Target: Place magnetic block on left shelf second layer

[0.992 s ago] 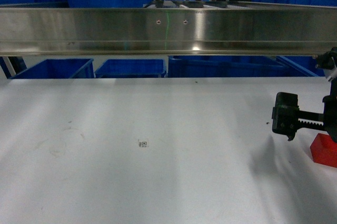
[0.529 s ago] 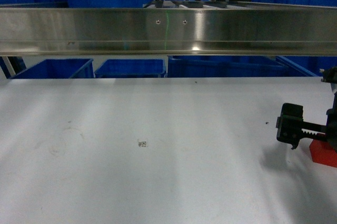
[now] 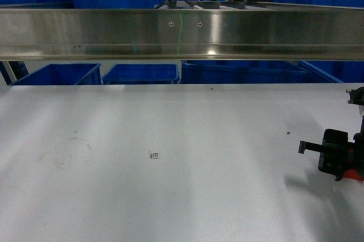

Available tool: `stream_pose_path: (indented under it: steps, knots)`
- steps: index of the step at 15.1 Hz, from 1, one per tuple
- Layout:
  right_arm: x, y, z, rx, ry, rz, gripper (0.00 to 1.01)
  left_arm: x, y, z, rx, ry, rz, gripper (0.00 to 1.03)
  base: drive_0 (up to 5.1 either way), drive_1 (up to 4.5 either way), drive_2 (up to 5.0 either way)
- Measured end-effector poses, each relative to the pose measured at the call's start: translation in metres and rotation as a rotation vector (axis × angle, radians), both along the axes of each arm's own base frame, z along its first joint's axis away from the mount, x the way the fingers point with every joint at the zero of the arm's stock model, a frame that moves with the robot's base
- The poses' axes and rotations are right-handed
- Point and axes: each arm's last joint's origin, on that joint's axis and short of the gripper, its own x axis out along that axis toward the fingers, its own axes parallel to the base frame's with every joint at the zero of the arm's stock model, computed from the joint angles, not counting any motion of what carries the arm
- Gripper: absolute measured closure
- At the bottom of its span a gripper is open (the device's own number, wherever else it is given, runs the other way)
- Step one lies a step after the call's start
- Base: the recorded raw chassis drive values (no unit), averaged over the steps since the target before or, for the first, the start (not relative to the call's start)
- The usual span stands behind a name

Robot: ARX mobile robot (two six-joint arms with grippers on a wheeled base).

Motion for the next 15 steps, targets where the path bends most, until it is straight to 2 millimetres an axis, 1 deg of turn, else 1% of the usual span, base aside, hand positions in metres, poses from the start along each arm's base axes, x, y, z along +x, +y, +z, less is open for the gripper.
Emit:
stream_pose_path:
  steps: [1,2,3,4,6,7,9,10,11,12,13,15]
  knots:
    - [-0.001,0.0,0.0,0.005,-0.018,0.016,0.66,0.0,0.0,0.0,0.0,0.0,0.0,0.05,0.0,0.0,0.0]
    - [-0.007,0.0,0.002,0.006,-0.044,0.061,0.67,0.0,0.0,0.0,0.0,0.0,0.0,0.05,0.0,0.0,0.0]
    - [-0.014,0.001,0.01,-0.008,-0.074,0.109,0.67,0.0,0.0,0.0,0.0,0.0,0.0,0.05,0.0,0.0,0.0]
    - [-0.023,0.003,0.028,-0.029,-0.137,0.16,0.67,0.0,0.0,0.0,0.0,0.0,0.0,0.05,0.0,0.0,0.0]
    - [-0.049,-0.001,0.076,-0.046,-0.289,0.28,0.67,0.0,0.0,0.0,0.0,0.0,0.0,0.05,0.0,0.0,0.0]
    - [-0.071,-0.013,0.091,-0.026,-0.317,0.312,0.67,0.0,0.0,0.0,0.0,0.0,0.0,0.05,0.0,0.0,0.0]
    - [-0.116,-0.041,0.096,0.007,-0.282,0.28,0.67,0.0,0.0,0.0,0.0,0.0,0.0,0.05,0.0,0.0,0.0]
    - [-0.132,-0.045,0.102,0.012,-0.302,0.281,0.67,0.0,0.0,0.0,0.0,0.0,0.0,0.05,0.0,0.0,0.0]
    - [-0.145,-0.043,0.115,0.002,-0.364,0.294,0.67,0.0,0.0,0.0,0.0,-0.001,0.0,0.05,0.0,0.0,0.0]
    - [-0.151,-0.04,0.124,-0.012,-0.414,0.294,0.67,0.0,0.0,0.0,0.0,0.0,0.0,0.05,0.0,0.0,0.0]
    - [-0.152,-0.036,0.126,-0.017,-0.423,0.289,0.67,0.0,0.0,0.0,0.0,0.0,0.0,0.05,0.0,0.0,0.0]
    - [-0.154,-0.03,0.121,-0.005,-0.394,0.272,0.67,0.0,0.0,0.0,0.0,0.0,0.0,0.05,0.0,0.0,0.0]
